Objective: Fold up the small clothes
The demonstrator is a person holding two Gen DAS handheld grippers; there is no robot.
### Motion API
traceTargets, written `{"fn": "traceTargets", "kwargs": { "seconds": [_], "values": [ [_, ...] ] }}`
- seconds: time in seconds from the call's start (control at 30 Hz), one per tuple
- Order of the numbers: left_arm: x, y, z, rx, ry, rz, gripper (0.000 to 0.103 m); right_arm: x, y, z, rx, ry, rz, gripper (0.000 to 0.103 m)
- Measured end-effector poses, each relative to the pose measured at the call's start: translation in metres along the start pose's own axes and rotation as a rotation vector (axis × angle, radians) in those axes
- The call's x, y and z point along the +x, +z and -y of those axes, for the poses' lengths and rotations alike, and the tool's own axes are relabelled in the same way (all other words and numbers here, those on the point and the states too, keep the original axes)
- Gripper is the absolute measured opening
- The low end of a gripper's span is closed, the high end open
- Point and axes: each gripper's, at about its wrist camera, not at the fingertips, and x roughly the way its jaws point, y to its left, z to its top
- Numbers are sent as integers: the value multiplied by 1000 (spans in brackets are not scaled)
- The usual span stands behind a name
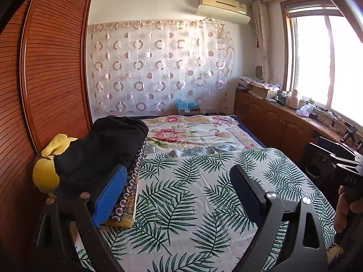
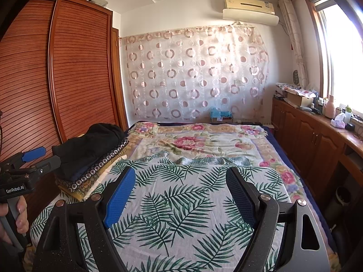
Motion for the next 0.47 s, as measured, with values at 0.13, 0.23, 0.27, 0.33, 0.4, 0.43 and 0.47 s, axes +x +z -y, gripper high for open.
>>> {"fn": "traceTargets", "kwargs": {
  "seconds": [0.13, 0.23, 0.27, 0.33, 0.4, 0.43, 0.47],
  "values": [
    [0, 0, 0, 0, -1, 0, 93, 0, -1, 1, -2, 2, 0, 83],
    [0, 0, 0, 0, -1, 0, 93, 0, -1, 2, -5, 0, -2, 83],
    [0, 0, 0, -1, -1, 0, 93, 0, -1, 3, -4, 1, -2, 83],
    [0, 0, 0, -1, -1, 0, 93, 0, -1, 4, -4, 2, -3, 83],
    [0, 0, 0, -1, 0, 0, 93, 0, -1, 5, -3, 1, -2, 83],
    [0, 0, 0, -1, 0, 0, 93, 0, -1, 4, -3, 3, -2, 83],
    [0, 0, 0, -1, -1, 0, 93, 0, -1, 4, -3, 2, -2, 83]
  ]
}}
